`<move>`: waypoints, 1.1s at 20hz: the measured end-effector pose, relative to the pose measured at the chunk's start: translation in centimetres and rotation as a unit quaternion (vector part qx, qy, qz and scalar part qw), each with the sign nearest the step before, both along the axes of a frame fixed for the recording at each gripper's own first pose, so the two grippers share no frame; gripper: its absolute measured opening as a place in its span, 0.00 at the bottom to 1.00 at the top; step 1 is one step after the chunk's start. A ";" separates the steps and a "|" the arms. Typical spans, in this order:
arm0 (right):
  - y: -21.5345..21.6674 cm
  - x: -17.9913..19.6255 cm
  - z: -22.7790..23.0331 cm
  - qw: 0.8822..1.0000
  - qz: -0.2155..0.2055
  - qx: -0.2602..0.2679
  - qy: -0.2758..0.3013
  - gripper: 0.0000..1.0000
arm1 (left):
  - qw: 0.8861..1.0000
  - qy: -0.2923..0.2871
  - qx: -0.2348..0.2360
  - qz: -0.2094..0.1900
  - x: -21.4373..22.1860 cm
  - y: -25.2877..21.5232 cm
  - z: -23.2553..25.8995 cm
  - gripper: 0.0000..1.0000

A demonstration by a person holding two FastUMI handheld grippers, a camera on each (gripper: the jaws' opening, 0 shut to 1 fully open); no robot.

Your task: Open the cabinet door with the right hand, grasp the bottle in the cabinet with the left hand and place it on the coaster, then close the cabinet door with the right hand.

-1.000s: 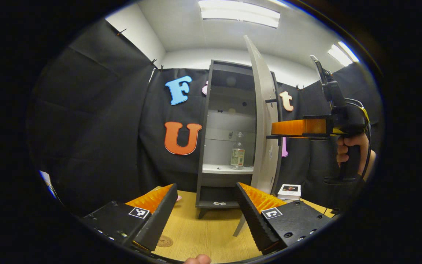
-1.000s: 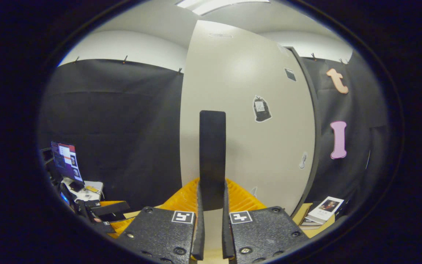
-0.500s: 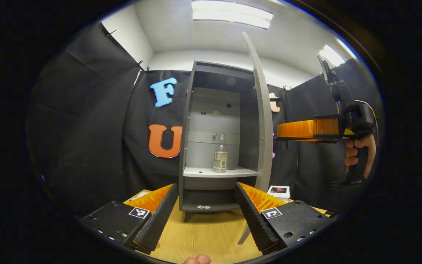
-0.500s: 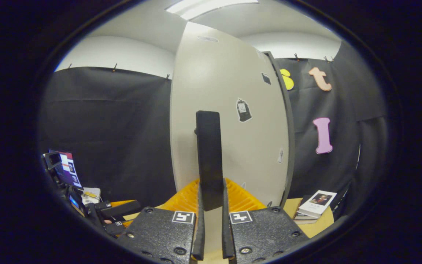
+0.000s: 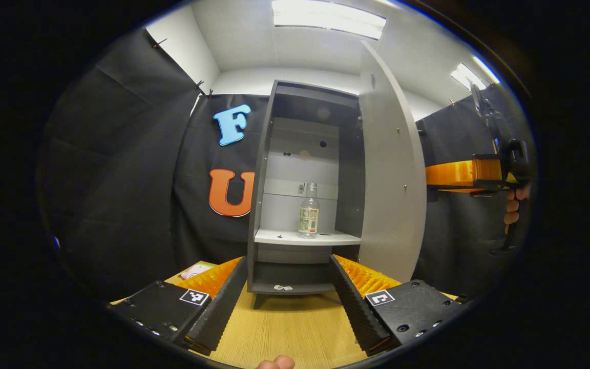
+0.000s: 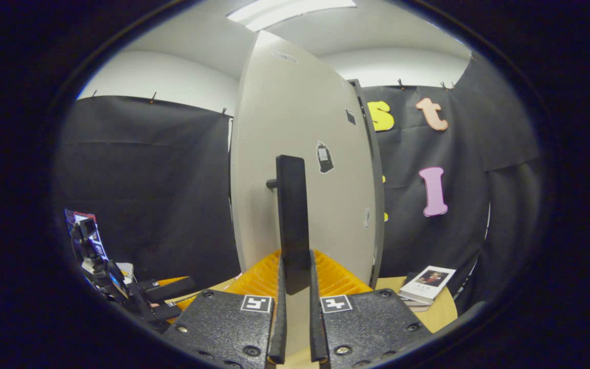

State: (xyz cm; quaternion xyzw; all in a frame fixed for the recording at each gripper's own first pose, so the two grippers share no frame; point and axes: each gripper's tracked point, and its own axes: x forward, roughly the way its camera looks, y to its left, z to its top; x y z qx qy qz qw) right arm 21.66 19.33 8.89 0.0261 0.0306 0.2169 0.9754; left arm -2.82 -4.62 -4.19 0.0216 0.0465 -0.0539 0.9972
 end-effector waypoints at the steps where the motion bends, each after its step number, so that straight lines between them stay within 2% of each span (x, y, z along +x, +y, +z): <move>1: -0.2 0.0 0.0 1.000 -0.005 0.004 0.002 0.22 | 1.000 -0.004 0.006 0.002 0.0 0.2 0.1 0.95; 5: -1.5 0.3 0.3 0.999 -0.035 0.011 -0.005 0.20 | 1.000 -0.003 0.012 -0.002 0.0 -0.3 -0.2 0.95; 10: -3.3 0.5 0.4 0.997 -0.075 0.013 -0.008 0.12 | 1.000 0.004 0.010 -0.005 0.1 -0.8 -0.4 0.95; 19: -6.8 1.1 0.8 0.990 -0.142 -0.007 -0.022 0.11 | 1.000 0.011 0.017 -0.010 -0.2 -1.5 -0.9 0.95; 22: -7.2 1.3 0.9 0.988 -0.150 -0.003 -0.023 0.09 | 1.000 0.013 0.018 -0.012 -0.3 -1.8 -1.1 0.95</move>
